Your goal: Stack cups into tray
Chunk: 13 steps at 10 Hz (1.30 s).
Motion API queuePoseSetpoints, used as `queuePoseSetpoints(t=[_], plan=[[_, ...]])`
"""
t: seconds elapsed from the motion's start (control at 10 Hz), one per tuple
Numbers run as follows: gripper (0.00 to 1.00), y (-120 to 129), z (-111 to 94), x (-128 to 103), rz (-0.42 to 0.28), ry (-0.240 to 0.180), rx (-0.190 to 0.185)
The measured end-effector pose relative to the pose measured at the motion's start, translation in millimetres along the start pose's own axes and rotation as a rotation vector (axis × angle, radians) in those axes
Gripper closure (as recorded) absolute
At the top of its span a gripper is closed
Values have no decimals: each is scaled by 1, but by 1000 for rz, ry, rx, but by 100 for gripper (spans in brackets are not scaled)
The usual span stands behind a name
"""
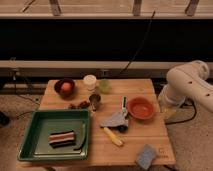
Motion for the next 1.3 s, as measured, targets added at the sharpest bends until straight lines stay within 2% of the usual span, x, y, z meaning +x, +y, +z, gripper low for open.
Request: queuePoseSetpoints(t=[0.2,0.3,0.5,0.7,1.0,1.3], plan=[[35,-25,6,-10,-15,-36,17],[35,-46,11,-18,-24,-56,23],[35,-97,25,-43,-48,-109,31],[35,-136,37,-73,-71,-172,38],[35,-165,62,-112,-104,-251,48],[35,-174,95,-154,-149,-304,65]])
